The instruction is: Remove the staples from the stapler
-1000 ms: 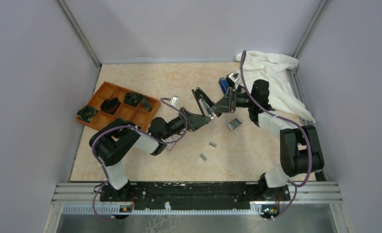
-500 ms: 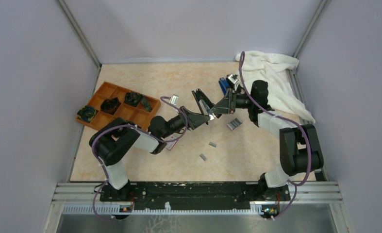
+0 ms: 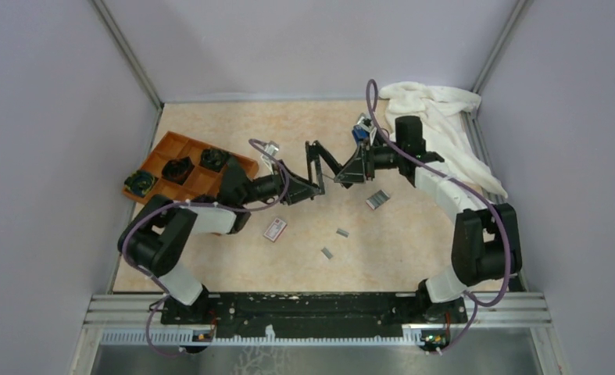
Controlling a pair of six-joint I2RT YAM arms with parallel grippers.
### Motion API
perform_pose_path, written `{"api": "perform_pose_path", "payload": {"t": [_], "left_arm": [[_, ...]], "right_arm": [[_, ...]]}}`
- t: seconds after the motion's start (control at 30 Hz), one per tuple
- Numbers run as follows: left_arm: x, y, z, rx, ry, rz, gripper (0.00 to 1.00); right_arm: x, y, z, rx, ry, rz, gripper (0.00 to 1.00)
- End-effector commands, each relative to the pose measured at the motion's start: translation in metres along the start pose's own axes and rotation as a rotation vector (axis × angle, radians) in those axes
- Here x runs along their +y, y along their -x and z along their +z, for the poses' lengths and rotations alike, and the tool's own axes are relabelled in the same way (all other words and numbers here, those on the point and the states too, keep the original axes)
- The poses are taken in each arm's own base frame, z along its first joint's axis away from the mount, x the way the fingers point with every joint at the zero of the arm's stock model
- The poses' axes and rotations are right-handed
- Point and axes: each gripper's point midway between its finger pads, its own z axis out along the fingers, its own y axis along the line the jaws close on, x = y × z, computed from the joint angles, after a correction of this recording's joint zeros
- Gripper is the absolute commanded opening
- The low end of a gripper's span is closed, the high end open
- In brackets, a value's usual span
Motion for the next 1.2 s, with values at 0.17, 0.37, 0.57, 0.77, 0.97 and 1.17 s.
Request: {"api": "perform_pose_path", "payload": {"t": [0.17, 0.37, 0.57, 0.77, 0.97, 1.17], "left_arm": [[0.022, 0.003, -0.013, 0.263, 0.081, 0.469, 0.0], [0.053, 0.007, -0.016, 0.336, 0.188, 0.6, 0.0], [0.081, -0.006, -0.026, 0.436, 0.268, 0.621, 0.0], [0.095, -0.015, -0.035, 0.486, 0.314, 0.622, 0.0], [0.099, -0.015, -0.039, 0.504, 0.335, 0.635, 0.0], [0.101, -0.018, -0.044, 0.526, 0.355, 0.639, 0.0]], "right_arm": [[-0.028, -0.021, -0.031, 0.179, -0.243, -0.341, 0.0], [-0.052, -0.028, -0.044, 0.224, -0.353, -0.421, 0.0], [-0.067, -0.036, -0.054, 0.263, -0.427, -0.458, 0.0], [-0.072, -0.029, -0.067, 0.267, -0.514, -0.496, 0.0], [-0.072, -0.026, -0.074, 0.264, -0.552, -0.507, 0.0], [-0.071, -0.025, -0.077, 0.259, -0.567, -0.512, 0.0]]}}
